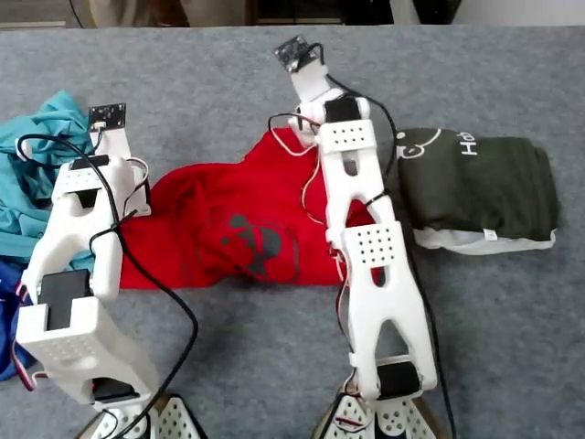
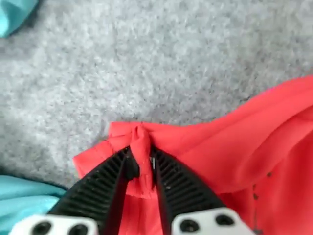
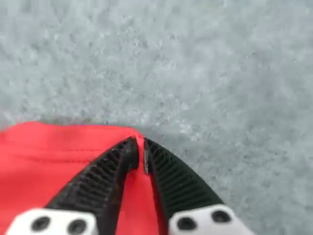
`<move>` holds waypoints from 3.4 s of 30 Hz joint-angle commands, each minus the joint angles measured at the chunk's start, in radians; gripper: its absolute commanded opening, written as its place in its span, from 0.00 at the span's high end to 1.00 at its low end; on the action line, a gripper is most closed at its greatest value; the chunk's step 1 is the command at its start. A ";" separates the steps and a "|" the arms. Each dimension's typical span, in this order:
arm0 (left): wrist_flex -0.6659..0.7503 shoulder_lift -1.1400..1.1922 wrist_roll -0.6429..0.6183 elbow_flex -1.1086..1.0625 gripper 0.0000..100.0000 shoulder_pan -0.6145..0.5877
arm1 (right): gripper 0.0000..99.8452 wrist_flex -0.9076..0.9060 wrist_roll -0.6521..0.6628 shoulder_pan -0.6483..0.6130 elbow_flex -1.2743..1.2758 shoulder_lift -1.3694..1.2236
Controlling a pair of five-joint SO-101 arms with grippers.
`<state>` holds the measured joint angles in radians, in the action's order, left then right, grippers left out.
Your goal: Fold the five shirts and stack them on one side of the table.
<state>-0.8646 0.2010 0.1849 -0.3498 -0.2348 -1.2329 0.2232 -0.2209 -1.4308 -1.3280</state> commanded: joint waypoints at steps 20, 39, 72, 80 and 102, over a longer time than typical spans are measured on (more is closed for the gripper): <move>-0.792 -0.381 -0.009 1.160 0.98 0.087 | 1.00 -0.163 -0.221 0.058 -0.226 0.946; -0.893 -0.865 -0.005 1.323 0.98 0.077 | 1.00 0.049 -0.238 0.183 0.143 1.709; 0.517 -0.136 -0.184 0.390 0.98 -0.077 | 1.00 0.776 0.012 0.073 0.622 0.848; 0.043 -0.010 -0.178 0.628 0.98 -0.012 | 1.00 0.305 0.012 0.110 0.136 0.599; -0.373 -0.283 0.103 0.186 0.98 -0.011 | 1.00 -0.555 0.247 0.151 0.297 0.869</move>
<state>-1.3188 0.0721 0.2723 -0.0046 -0.2532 -1.7714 0.4549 -0.0629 -1.3341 -0.6375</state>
